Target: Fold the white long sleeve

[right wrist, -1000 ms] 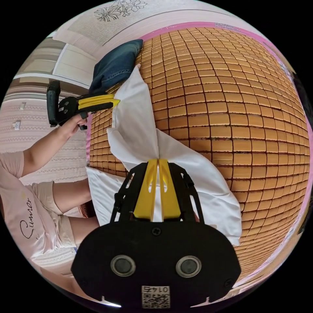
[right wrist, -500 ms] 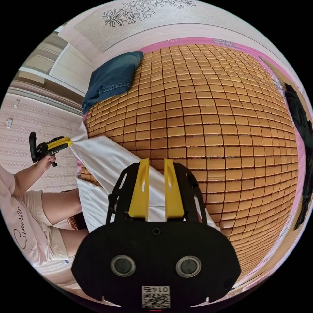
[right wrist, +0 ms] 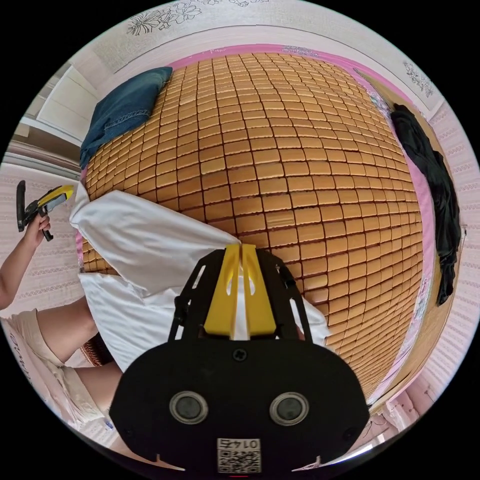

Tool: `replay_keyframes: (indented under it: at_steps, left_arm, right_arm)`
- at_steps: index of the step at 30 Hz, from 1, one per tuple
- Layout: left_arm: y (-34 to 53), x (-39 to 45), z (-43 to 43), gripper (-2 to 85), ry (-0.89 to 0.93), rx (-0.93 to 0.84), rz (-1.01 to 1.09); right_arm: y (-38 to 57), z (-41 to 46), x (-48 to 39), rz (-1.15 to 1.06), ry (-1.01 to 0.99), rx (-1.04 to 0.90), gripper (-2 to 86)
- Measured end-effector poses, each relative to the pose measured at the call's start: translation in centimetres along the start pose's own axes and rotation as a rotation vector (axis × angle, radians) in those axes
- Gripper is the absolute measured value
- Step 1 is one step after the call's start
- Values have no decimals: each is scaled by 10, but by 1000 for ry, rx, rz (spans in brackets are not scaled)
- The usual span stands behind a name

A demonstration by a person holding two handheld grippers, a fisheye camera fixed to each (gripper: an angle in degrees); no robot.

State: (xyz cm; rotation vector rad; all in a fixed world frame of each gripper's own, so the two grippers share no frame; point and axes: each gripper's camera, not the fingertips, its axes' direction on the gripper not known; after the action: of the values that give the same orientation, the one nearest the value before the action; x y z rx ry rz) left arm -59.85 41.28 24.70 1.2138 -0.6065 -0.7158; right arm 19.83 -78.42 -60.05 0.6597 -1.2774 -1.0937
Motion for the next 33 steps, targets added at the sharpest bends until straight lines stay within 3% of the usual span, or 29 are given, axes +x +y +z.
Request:
replay_keyframes:
  at_steps: [4,8,11,13,16,23,30,33]
  left_arm:
    - [-16,-3,25,71,52,-74,-24]
    - [-19,-6,32,49,62,-72,-33]
    - [-21,-10,30,3,53,-58,-56]
    - [-21,-18,11,-3,32,62,-110]
    - [-24,-30,3,6,57,130,-184]
    - [-33,-57,31,60,143,50,-349]
    - [-30,-50,-19,55,77,112,-236]
    - [-40,-17,-28,52,94,96,-85]
  right_arm:
    - [7,-17,13,98,94,57,-3]
    - [9,-17,23,136,21,37,-2]
    - [13,-14,15,114,44,16,-1]
    - [16,-16,11,104,54,14,-1]
    - [22,-20,8,98,45,39,-1]
    - [41,-20,10,157,18,64,23]
    - [133,-71,46,370,-42,309,61]
    - [177,-69,66,438,7,232,71]
